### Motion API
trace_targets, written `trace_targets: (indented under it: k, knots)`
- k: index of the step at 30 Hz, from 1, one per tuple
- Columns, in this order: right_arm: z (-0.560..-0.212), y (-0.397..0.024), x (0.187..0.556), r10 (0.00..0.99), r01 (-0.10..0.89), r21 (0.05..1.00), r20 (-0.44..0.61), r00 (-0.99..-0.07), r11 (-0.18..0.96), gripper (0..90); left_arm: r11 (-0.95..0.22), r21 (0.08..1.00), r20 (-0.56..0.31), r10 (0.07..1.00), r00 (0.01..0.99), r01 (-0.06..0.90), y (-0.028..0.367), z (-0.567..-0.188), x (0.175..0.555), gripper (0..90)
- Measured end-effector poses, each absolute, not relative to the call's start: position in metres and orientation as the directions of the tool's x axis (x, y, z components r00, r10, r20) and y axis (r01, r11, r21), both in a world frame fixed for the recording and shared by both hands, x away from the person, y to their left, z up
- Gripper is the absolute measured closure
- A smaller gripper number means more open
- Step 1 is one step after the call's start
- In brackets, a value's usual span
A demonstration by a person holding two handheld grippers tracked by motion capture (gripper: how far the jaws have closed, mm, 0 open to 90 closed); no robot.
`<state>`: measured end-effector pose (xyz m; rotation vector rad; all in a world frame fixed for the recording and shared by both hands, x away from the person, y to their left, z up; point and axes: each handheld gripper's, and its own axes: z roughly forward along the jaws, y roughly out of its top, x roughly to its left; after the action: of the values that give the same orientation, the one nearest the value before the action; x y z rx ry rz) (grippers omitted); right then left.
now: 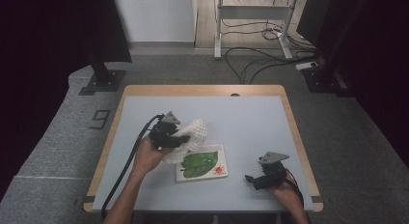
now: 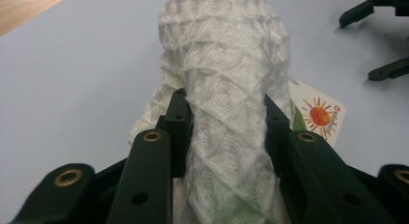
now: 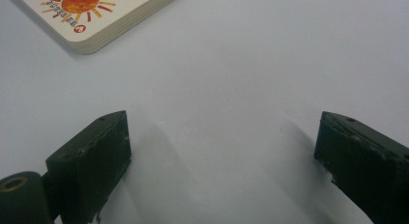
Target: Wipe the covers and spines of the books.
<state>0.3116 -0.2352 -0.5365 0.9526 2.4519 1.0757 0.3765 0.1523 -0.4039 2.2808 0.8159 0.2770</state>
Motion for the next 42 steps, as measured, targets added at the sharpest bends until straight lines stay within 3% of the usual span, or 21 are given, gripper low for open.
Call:
trace_targets:
  k: [28,42]
  knots:
    - [-0.536,-0.235,0.312,0.678,0.454,0.737,-0.007,-0.735,0.5,5.2,-0.419,0.689,-0.039,0.794,0.607,0.591,0.254,-0.403,0.384,64.0]
    - [-0.536,-0.235,0.312,0.677,0.454,0.738,-0.006,-0.736,0.5,5.2,-0.36,0.66,-0.075,0.842,0.534,0.66,0.271,-0.45,0.401,63.9]
